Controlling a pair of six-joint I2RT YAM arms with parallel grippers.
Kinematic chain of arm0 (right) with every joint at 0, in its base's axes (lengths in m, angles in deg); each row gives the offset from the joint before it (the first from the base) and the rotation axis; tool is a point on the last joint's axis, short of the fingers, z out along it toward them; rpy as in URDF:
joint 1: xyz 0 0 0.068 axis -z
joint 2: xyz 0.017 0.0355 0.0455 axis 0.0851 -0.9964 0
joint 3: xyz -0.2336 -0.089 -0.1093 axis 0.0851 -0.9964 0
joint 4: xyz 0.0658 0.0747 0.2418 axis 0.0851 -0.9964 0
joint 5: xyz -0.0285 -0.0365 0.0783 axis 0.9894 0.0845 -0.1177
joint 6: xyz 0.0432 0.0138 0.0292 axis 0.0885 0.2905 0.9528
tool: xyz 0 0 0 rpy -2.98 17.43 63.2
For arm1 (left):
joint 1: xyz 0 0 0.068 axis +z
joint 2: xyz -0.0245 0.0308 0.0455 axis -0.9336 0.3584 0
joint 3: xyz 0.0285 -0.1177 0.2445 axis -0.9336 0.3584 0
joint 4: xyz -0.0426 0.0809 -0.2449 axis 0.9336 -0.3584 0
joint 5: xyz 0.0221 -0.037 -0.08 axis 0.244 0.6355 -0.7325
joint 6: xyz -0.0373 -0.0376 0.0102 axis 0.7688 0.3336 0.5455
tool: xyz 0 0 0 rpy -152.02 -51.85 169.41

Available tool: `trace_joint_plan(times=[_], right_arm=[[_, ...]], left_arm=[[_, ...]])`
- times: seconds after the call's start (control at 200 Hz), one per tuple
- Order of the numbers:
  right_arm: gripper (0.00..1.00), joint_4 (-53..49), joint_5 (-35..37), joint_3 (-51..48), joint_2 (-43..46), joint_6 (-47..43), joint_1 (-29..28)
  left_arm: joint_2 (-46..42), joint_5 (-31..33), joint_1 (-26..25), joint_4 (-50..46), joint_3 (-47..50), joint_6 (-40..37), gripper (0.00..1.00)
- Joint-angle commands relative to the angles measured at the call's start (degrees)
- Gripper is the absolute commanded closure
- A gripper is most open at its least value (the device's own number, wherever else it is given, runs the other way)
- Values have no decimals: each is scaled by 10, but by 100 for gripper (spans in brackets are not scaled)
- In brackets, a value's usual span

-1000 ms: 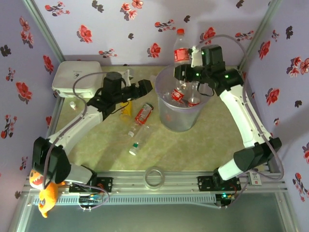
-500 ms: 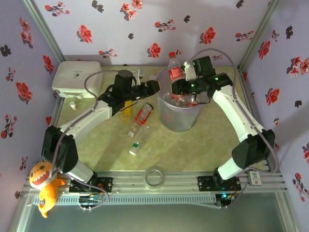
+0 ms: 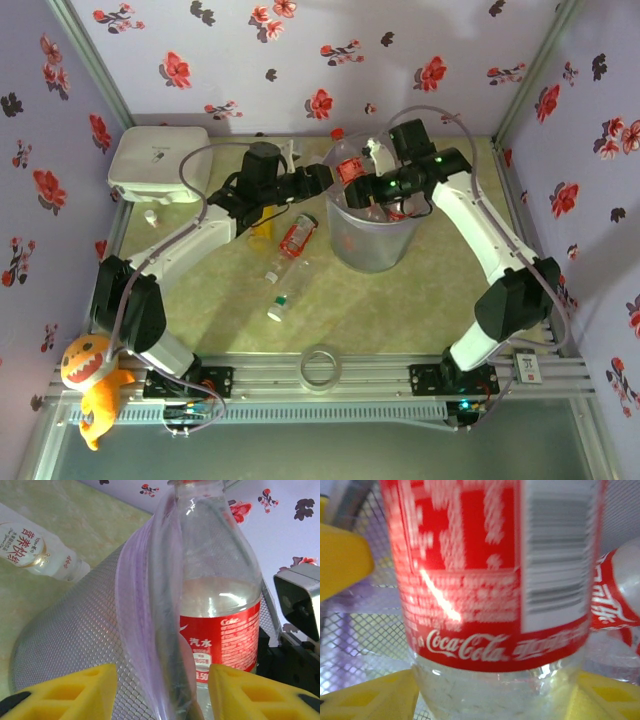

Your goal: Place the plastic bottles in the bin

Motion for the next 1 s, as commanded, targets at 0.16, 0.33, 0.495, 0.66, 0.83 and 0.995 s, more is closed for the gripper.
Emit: trace_joint_plan(times=[0.16, 0.33, 0.495, 0.66, 0.83, 0.995], right_arm=[[35, 6, 58, 68, 7, 6, 11], [45, 37, 53, 63, -21, 33, 3], [50, 32, 58, 34, -31, 33, -6], [51, 30, 70, -23, -21, 34, -9], [53, 39, 66, -49, -23, 41, -10], [53, 33, 85, -10, -22, 37, -4]], left_arm=[[9, 23, -8, -12, -17, -10, 52], [15, 23, -10, -13, -21, -10, 52], [19, 24, -11, -14, -25, -10, 53], [24, 25, -11, -13, -27, -11, 54], [34, 25, -15, -6, -30, -6, 55], [34, 25, -17, -11, -34, -11, 55]])
